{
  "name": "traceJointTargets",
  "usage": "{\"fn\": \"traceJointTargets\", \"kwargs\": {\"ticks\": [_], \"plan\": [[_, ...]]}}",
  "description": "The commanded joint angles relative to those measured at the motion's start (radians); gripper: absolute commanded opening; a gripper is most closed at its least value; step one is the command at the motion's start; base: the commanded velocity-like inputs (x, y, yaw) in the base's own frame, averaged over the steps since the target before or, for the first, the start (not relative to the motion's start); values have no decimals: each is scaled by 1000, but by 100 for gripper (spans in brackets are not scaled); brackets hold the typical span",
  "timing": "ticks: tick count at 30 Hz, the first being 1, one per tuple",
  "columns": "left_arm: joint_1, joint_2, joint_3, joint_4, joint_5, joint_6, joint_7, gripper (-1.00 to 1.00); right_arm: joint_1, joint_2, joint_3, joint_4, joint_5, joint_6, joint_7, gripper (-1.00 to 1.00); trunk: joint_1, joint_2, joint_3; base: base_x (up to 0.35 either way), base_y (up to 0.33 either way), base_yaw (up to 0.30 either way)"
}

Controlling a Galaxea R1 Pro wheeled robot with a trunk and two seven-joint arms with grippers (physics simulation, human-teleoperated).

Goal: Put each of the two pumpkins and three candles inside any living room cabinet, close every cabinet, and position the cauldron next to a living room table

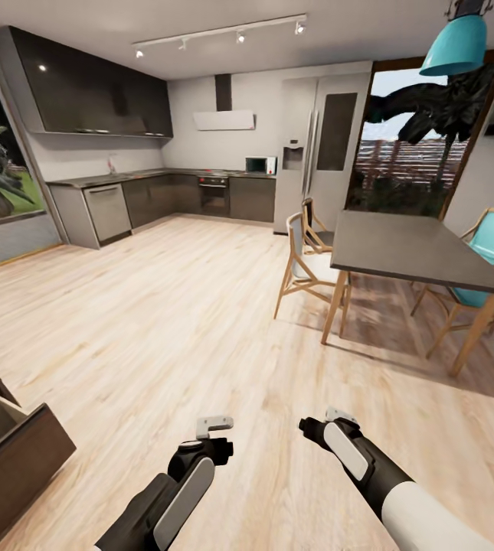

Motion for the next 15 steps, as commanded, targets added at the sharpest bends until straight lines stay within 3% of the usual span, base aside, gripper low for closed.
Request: {"fn": "traceJointTargets", "kwargs": {"ticks": [1,15], "plan": [[-1,0,-2,-1,9,1,9,100,-1,-1,6,-2,-7,2,-8,100,0,-1,-1,0,0,-271],[-1,-1,-2,-1,9,1,10,100,-1,-2,6,-1,-7,0,-7,100,0,-1,-1,0,0,-253]]}}
